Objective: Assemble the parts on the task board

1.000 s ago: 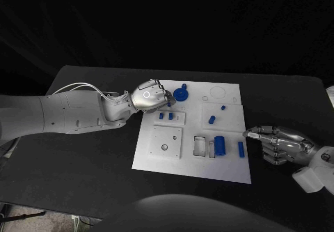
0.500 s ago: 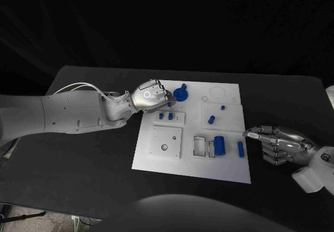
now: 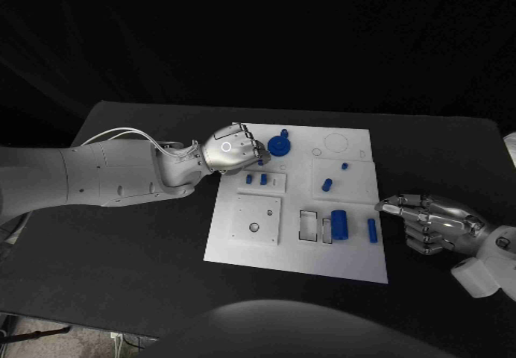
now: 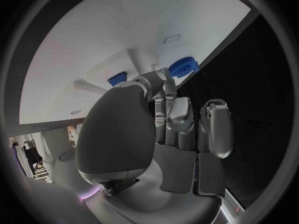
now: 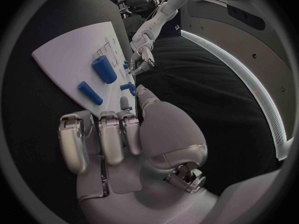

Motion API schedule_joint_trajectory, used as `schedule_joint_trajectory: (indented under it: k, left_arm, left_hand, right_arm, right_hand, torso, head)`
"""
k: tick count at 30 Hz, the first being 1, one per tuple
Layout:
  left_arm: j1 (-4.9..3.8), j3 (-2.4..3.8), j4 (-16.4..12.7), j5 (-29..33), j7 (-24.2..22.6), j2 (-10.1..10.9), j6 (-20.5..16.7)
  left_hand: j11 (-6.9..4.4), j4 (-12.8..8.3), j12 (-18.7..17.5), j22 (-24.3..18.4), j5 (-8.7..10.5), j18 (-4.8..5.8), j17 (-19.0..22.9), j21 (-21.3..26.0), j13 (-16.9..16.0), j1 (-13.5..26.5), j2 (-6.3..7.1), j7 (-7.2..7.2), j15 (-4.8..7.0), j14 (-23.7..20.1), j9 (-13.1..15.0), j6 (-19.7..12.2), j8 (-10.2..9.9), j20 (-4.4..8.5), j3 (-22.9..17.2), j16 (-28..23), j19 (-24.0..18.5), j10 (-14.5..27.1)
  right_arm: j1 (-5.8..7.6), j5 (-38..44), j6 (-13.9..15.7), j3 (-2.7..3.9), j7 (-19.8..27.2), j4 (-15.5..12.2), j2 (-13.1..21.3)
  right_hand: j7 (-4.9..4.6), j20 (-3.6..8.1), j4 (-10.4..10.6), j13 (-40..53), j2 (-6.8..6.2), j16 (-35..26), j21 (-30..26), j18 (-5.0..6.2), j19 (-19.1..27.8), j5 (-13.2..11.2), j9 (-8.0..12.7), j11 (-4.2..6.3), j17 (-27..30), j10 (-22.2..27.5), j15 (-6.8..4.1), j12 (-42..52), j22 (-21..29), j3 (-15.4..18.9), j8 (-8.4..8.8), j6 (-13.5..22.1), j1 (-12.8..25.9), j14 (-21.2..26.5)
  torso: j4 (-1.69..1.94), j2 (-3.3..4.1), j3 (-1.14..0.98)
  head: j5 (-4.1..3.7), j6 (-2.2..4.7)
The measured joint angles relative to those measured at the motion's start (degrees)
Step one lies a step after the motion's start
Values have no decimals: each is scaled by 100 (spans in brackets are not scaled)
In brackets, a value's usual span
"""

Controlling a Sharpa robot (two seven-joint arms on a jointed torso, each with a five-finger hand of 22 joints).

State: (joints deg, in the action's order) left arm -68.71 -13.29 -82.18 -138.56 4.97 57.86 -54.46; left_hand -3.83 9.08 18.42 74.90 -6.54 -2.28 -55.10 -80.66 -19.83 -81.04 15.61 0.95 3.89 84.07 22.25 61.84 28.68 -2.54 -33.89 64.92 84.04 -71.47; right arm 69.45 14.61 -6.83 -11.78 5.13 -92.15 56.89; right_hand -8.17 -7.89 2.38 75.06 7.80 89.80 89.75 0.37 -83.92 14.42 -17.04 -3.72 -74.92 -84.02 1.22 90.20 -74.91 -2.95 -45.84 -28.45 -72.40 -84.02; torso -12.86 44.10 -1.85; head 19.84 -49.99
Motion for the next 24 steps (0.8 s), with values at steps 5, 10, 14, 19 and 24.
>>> schedule_joint_trajectory:
  k: [5,10,14,19,24]
  left_arm:
    - [0,0,-1,1,-81,16,-7]
    - [0,4,5,4,-146,21,-8]
    - [0,7,8,10,-183,28,-9]
    - [-1,7,20,16,-212,36,-10]
    - [0,5,30,18,-217,33,-10]
  left_hand:
    - [-33,15,-46,0,44,0,27,24,27,0,0,30,0,0,-14,30,-36,0,15,-36,0,29]
    - [-82,30,-80,0,58,0,54,44,60,0,0,39,0,0,-43,38,-79,0,30,-60,0,42]
    - [-110,46,-139,0,68,0,65,44,99,-16,-16,97,0,0,-61,4,-142,0,49,-64,0,64]
    - [-185,44,-273,0,68,0,173,78,216,-76,-75,249,0,0,-188,-150,-431,0,159,-194,0,123]
    - [-255,40,-315,5,72,0,239,100,331,-146,-97,380,0,0,-457,-425,-911,0,214,-252,0,53]
  right_arm:
    - [-2,0,0,0,1,3,-4]
    - [-6,0,0,0,1,5,-11]
    - [-11,0,0,0,2,7,-13]
    - [-18,0,-1,0,2,9,-14]
    - [-22,0,-1,0,2,9,-14]
  right_hand:
    - [0,0,0,2,0,0,0,0,0,0,0,0,0,0,0,0,0,0,0,0,0,0]
    - [0,0,-17,3,1,0,0,0,0,0,5,0,1,0,0,0,0,-17,0,0,-1,0]
    - [0,0,-17,2,20,0,0,0,0,0,5,0,1,0,0,3,1,-17,0,0,-20,0]
    - [0,0,-17,2,32,0,0,0,0,0,5,-9,1,9,0,10,1,-17,0,0,-31,0]
    - [19,0,-17,2,31,0,0,0,0,0,5,-9,1,9,0,11,1,-17,0,-20,-31,0]
  torso:
    - [0,-1,2]
    - [-1,-2,3]
    - [-2,-3,3]
    - [-2,-3,3]
    - [-2,-2,2]
  head:
    - [5,0]
    - [7,0]
    - [7,0]
    - [7,0]
    - [7,-1]
